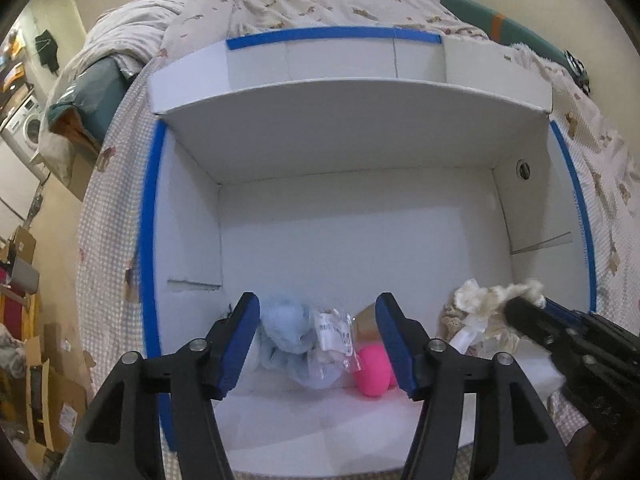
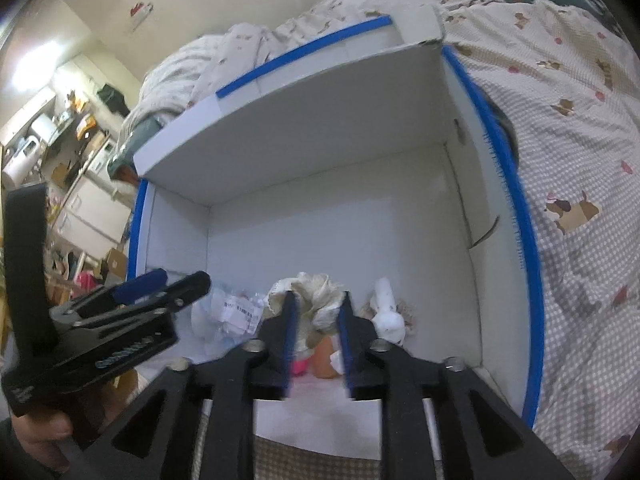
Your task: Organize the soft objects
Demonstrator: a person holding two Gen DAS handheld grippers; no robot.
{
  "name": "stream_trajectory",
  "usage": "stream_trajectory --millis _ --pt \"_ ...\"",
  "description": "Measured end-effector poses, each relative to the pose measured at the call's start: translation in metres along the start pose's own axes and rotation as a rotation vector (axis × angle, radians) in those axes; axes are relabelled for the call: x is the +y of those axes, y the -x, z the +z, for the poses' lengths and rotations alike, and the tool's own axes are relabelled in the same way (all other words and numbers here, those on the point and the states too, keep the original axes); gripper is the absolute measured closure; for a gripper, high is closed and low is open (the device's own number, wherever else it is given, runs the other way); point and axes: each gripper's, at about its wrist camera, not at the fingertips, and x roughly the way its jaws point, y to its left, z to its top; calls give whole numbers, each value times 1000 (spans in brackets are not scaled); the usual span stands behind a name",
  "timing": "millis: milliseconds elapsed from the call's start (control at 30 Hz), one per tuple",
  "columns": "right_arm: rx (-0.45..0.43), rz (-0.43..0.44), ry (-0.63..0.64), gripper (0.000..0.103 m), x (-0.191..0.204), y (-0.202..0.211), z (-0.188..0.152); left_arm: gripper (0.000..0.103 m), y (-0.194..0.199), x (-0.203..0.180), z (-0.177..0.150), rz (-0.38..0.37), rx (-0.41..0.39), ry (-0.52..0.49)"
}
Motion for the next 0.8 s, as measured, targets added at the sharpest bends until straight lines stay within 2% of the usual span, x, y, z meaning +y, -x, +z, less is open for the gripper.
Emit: stream_trajectory --millis 33,67,100,233,300,500,633,700,733,800 --pt "12 -3 8 58 2 -2 1 46 5 4 -3 6 -13 17" --pt "10 -11 9 33 3 -2 0 46 7 6 -6 11 -16 25" --pt "-2 -18 6 22 3 -1 0 46 9 9 -9 17 -17 32" --pt "-39 -19 0 20 2 5 2 46 22 22 -19 28 -39 65" --pt "-49 -24 -3 0 1 6 3 46 31 29 -23 32 -56 84" --pt "-111 -10 -10 0 0 16 1 46 53 53 -35 41 -82 148" --pt "-129 -35 31 0 9 27 -4 44 64 67 -47 24 -93 180" --pt "-138 -37 52 0 15 35 -8 33 71 71 -53 23 -107 192" --pt "-143 -36 57 0 18 39 -9 24 74 72 -56 28 -115 198" --pt "-155 -34 67 0 24 48 -12 22 83 75 -61 31 -132 212"
